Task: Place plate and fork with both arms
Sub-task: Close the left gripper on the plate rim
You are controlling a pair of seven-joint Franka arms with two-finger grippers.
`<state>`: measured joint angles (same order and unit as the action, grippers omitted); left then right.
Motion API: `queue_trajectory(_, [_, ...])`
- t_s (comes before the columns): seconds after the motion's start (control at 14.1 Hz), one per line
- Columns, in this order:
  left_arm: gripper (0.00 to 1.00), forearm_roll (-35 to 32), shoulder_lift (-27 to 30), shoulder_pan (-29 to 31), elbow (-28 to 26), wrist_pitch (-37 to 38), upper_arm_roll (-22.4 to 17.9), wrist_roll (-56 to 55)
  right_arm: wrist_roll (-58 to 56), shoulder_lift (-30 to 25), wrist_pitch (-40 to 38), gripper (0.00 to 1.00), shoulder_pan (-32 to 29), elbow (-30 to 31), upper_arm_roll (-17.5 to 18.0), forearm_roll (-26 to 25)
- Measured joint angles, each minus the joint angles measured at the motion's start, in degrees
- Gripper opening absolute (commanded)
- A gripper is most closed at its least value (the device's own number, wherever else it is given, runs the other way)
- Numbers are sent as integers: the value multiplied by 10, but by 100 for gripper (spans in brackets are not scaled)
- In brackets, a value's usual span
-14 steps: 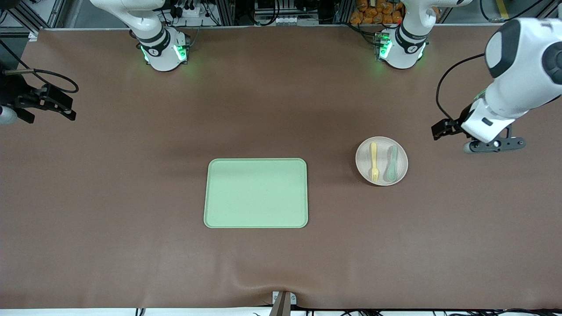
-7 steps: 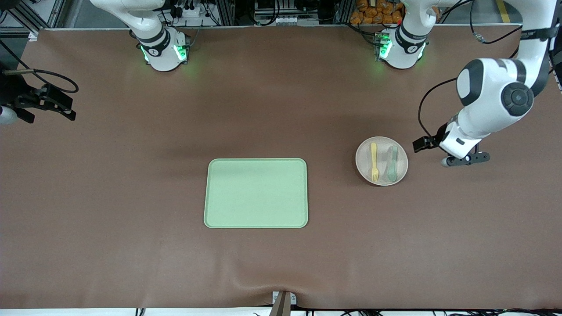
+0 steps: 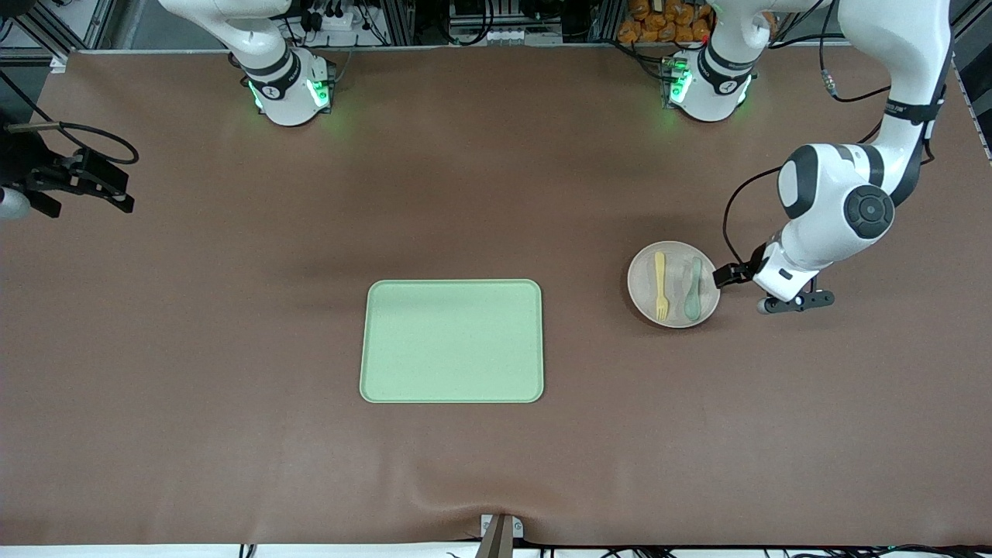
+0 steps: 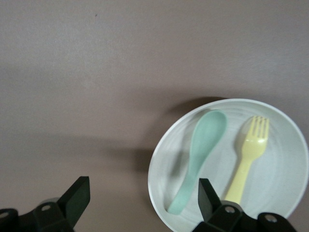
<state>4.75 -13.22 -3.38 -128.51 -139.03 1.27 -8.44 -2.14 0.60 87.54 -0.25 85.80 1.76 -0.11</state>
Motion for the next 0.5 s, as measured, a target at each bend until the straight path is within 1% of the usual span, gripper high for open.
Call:
queue_trajectory(0.21, [80,1,-3,3,-19,-26,0,4,0,0,0,100,0,0,0,0])
queue_trajectory(0.43, [73,14,-12,3,-28,-48,0,5,0,0,0,100,0,0,0,0])
queue_trajectory(0.5, [72,17,-18,3,-29,-54,1,6,0,0,0,100,0,0,0,0])
